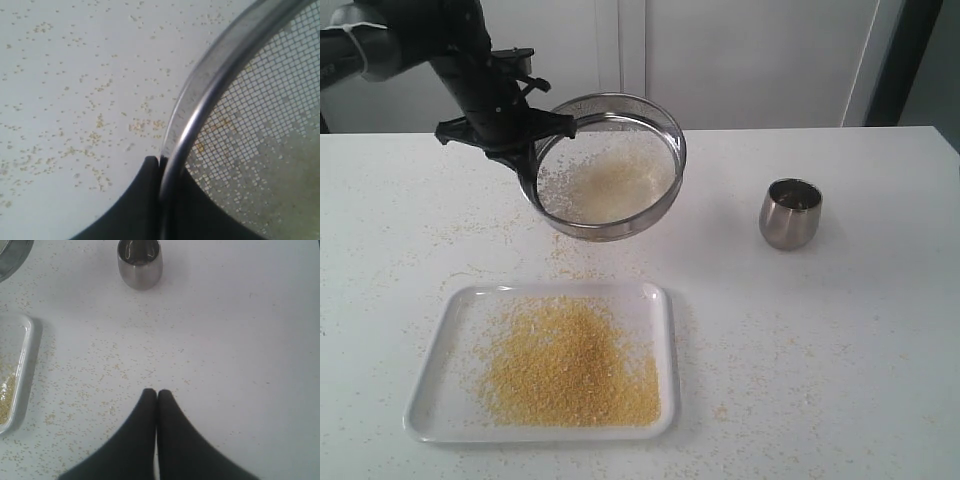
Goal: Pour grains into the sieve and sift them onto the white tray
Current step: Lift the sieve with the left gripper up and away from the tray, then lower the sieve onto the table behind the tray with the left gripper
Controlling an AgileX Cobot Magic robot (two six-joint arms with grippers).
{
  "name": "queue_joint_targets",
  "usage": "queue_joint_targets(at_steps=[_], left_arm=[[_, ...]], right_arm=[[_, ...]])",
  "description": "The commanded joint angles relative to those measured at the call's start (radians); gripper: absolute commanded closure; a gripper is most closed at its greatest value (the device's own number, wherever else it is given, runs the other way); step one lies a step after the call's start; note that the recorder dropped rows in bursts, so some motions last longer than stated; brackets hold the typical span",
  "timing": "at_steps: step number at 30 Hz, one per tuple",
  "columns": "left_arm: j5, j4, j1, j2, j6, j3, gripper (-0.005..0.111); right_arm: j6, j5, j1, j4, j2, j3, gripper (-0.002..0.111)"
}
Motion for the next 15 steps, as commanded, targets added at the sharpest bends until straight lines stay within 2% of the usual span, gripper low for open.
queue_joint_targets(at_steps=[1, 9, 15], left_arm=[[-0.048, -0.049, 0.001, 0.029, -0.114, -0.035, 0.107], [-0.107, -0.068, -0.001, 0.074, -0.245, -0.037, 0.107], [-0.115, -0.142, -0.001, 0.092, -0.247, -0.037, 0.107]], right_arm=[[0.003, -0.012, -0.007, 0.000, -0.006, 0.003, 0.108], [0.003, -0.012, -0.007, 0.000, -0.006, 0.003, 0.108], [0.003, -0.012, -0.007, 0.000, -0.006, 0.003, 0.108]])
